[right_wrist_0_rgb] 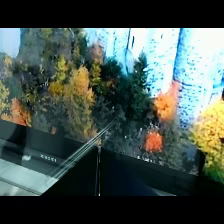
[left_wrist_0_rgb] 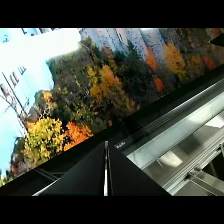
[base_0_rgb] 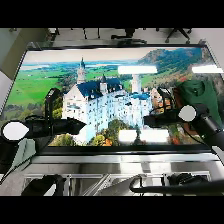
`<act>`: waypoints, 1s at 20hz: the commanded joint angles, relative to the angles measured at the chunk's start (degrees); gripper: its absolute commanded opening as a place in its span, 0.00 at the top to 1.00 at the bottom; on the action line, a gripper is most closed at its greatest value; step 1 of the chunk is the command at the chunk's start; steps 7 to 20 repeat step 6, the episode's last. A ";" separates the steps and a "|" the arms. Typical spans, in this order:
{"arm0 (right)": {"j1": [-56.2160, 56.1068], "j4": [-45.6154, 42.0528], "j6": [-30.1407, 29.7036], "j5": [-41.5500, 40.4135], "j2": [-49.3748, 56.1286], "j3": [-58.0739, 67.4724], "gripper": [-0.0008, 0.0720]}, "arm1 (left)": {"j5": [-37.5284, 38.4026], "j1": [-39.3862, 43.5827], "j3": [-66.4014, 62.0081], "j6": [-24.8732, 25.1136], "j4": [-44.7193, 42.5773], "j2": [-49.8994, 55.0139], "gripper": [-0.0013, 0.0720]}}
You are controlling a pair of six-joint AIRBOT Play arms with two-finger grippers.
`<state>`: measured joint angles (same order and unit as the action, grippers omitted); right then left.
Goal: Fold the shirts.
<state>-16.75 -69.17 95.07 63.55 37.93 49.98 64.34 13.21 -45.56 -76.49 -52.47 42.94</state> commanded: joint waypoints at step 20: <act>-0.17 -0.02 0.07 0.07 -0.31 -0.37 0.96 | 0.35 0.09 0.52 -0.07 0.17 4.17 0.97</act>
